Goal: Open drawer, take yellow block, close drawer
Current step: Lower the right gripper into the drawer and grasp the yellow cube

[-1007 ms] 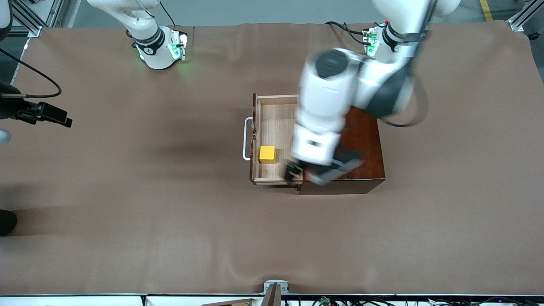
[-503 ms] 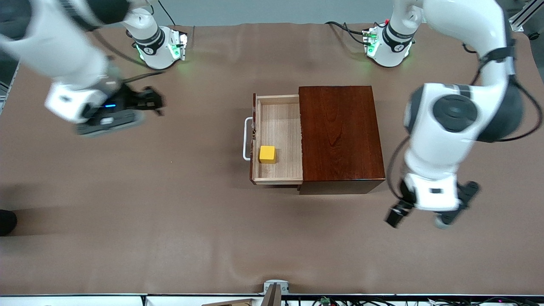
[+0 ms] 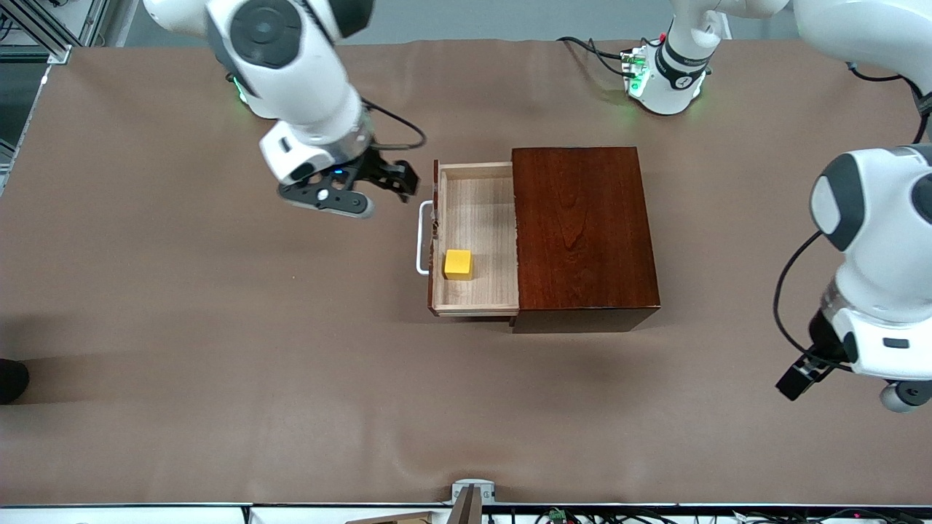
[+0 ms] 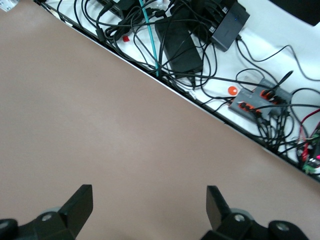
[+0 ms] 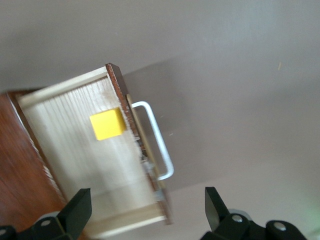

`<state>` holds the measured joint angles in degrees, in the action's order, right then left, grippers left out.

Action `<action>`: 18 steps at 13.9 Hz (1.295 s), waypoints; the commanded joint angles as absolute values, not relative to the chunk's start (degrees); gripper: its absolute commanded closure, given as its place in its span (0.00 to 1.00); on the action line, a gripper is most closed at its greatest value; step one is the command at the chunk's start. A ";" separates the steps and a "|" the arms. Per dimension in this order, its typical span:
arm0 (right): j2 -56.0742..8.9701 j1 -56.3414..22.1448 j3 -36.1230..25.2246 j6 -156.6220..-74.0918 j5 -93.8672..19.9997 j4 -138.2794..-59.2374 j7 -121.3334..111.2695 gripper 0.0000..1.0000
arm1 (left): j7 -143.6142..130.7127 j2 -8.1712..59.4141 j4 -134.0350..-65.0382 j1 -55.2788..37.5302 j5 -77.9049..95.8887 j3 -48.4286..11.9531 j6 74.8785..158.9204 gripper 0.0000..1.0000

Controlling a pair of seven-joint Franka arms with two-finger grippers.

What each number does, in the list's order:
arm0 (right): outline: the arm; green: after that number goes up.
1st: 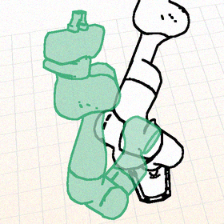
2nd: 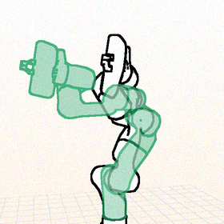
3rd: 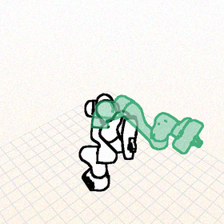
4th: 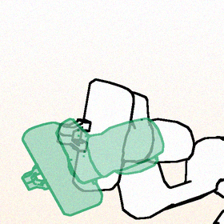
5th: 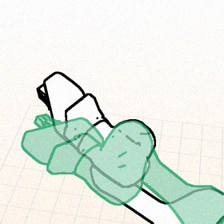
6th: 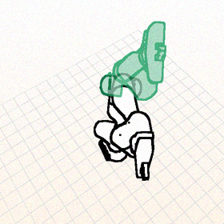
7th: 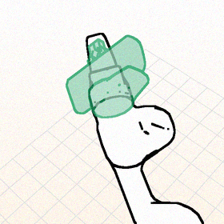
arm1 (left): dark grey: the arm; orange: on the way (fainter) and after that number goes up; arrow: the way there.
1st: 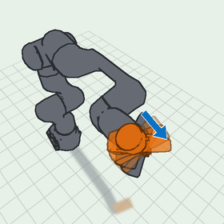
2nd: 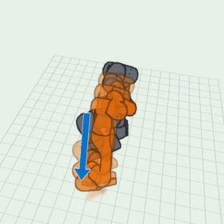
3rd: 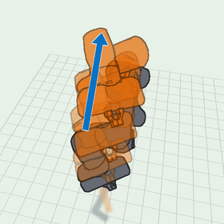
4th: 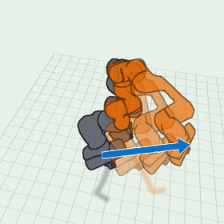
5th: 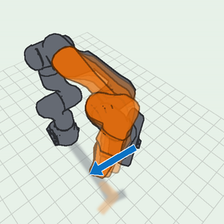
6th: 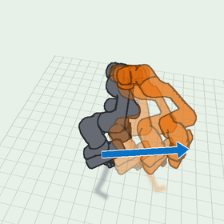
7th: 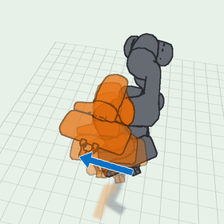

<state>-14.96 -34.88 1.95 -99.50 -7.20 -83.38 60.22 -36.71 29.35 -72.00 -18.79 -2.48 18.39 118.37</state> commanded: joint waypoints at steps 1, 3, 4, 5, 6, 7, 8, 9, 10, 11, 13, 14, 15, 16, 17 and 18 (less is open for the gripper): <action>-18.18 -37.78 1.32 -101.15 -8.26 -81.12 81.58 0.00 | -29.12 24.01 -78.29 -17.58 -2.73 17.67 117.69 0.00; -19.94 -37.97 1.32 -101.69 -8.44 -81.04 90.57 0.00 | -23.50 20.93 -81.90 -16.62 -2.55 17.58 117.60 0.00; -21.00 -38.40 1.32 -101.95 -8.35 -81.04 95.14 0.00 | -20.77 19.26 -83.92 -16.26 -2.46 17.58 117.60 0.00; -22.22 -38.58 1.32 -103.69 -8.35 -80.95 101.36 0.00 | -18.48 17.42 -86.20 -16.17 -2.46 17.58 117.60 0.00; -23.19 -38.58 1.23 -105.45 -8.35 -80.95 106.21 0.00 | -16.72 16.01 -88.05 -15.82 -2.46 17.58 117.60 0.00; -24.68 -38.67 1.23 -107.64 -8.35 -80.95 110.35 0.00 | -15.22 14.69 -89.63 -15.56 -2.46 17.58 117.60 0.00; -25.83 -38.76 1.23 -109.75 -8.35 -80.95 114.57 0.00 | -13.99 13.72 -90.78 -15.47 -2.37 17.49 117.60 0.00; -27.49 -39.11 1.23 -112.99 -8.35 -80.95 120.00 0.00 | -13.45 13.28 -91.31 -15.47 -2.37 17.58 117.60 0.00; -29.16 -39.55 1.23 -115.72 -8.26 -80.95 124.15 0.00 | -13.36 12.75 -91.58 -15.47 -2.37 17.58 117.60 0.00; -30.83 -39.90 1.23 -117.75 -8.17 -80.95 126.28 0.00 | -13.27 12.57 -91.67 -15.47 -2.46 17.49 117.60 0.00; -32.60 -40.52 1.14 -121.27 -7.91 -81.03 128.48 0.00 | -11.96 12.31 -91.67 -15.56 -2.46 17.40 116.64 0.00; -33.13 -40.52 1.06 -122.94 -7.82 -81.12 129.89 0.00 | -10.47 11.96 -91.67 -15.56 -2.37 17.32 115.76 0.00; -33.92 -40.52 0.88 -123.57 -7.82 -81.12 130.77 0.00 | -8.98 11.78 -91.67 -15.56 -2.37 17.31 114.79 0.00; -34.53 -40.43 0.88 -123.66 -7.65 -81.21 131.04 0.00 | -7.83 11.60 -91.58 -15.56 -2.37 17.31 114.18 0.00; -35.06 -40.60 0.79 -123.92 -7.47 -81.30 131.04 0.00 | -7.65 11.43 -91.58 -15.56 -2.37 17.31 113.73 0.00; -35.50 -40.52 0.79 -124.53 -7.30 -81.56 131.04 0.00 | -7.56 11.34 -91.58 -15.82 -2.37 17.23 113.21 0.00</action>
<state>-34.12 -40.04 1.31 -124.08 -7.74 -82.88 129.33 -9.03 13.34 -90.21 -15.79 -2.47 17.74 114.54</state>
